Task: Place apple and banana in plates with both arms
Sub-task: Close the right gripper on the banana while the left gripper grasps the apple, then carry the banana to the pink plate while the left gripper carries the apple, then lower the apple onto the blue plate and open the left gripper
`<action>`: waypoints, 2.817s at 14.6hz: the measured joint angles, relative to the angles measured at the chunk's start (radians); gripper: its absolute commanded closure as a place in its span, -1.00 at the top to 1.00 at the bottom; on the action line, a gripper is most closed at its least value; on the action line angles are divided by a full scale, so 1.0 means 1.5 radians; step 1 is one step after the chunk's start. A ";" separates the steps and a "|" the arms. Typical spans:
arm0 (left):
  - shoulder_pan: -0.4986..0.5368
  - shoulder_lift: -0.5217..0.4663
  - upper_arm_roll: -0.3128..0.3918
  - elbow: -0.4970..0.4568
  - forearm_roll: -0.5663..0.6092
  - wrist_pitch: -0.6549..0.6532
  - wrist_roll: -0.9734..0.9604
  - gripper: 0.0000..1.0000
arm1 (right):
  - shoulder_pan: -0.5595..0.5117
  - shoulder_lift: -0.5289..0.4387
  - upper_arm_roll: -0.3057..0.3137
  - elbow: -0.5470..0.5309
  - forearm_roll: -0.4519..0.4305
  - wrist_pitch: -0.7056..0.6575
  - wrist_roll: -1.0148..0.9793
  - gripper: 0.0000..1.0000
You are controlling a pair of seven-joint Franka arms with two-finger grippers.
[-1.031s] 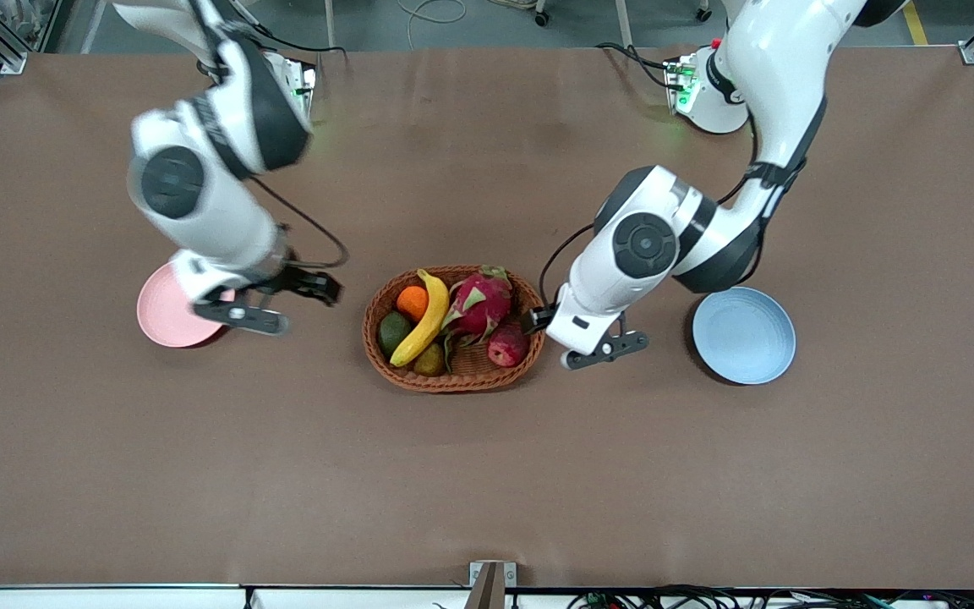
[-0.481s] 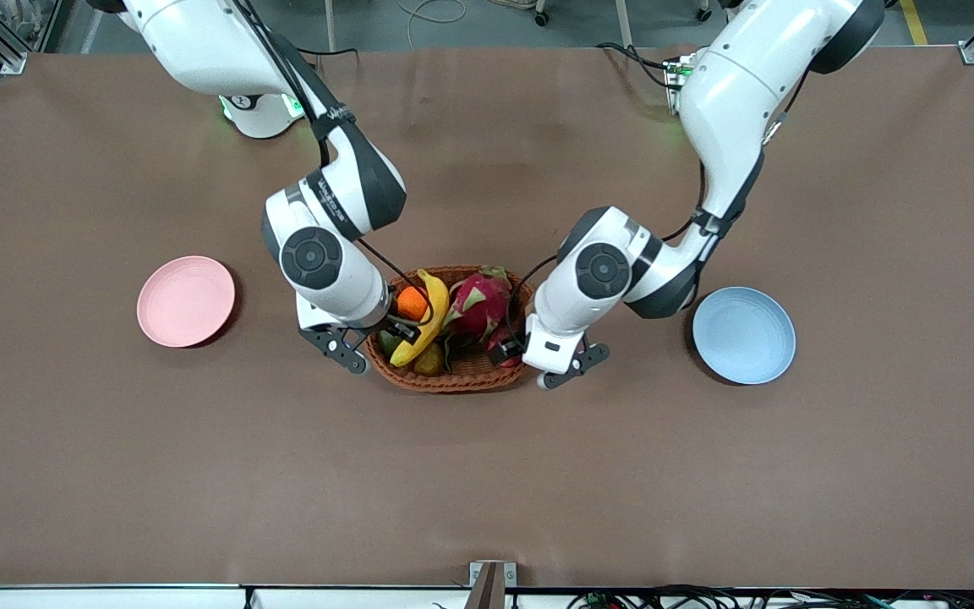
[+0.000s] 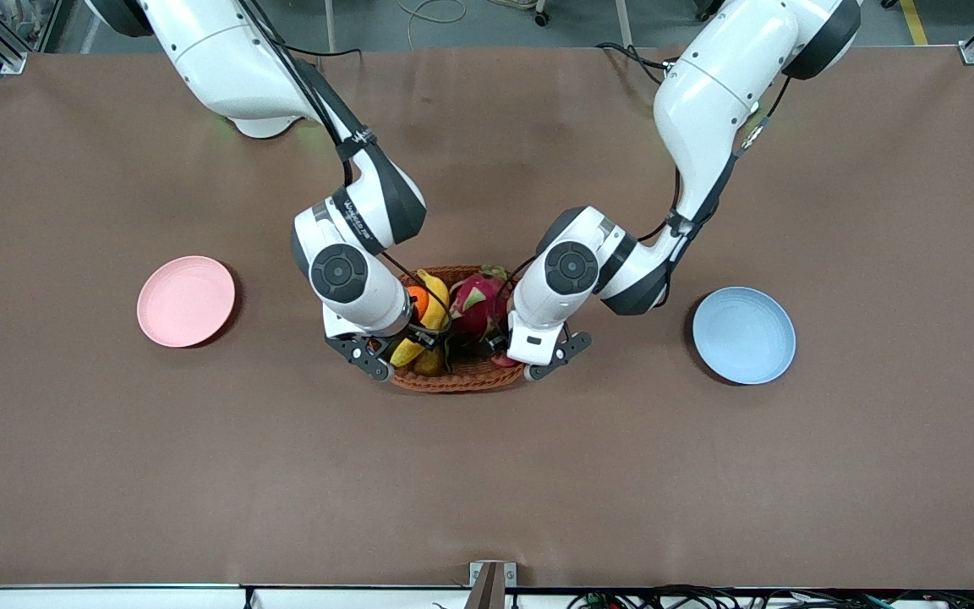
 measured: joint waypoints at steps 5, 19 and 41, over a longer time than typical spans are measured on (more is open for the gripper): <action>-0.001 0.006 0.003 0.001 0.000 0.000 -0.025 -0.06 | 0.007 0.010 0.000 0.000 0.000 0.000 0.000 0.19; 0.023 -0.089 0.014 0.035 0.001 -0.106 -0.029 -0.74 | 0.008 0.029 0.000 0.004 0.016 0.016 0.000 -0.62; 0.403 -0.180 0.020 -0.255 0.073 -0.193 0.505 0.59 | -0.424 -0.147 -0.029 -0.168 -0.048 -0.163 -0.759 -0.57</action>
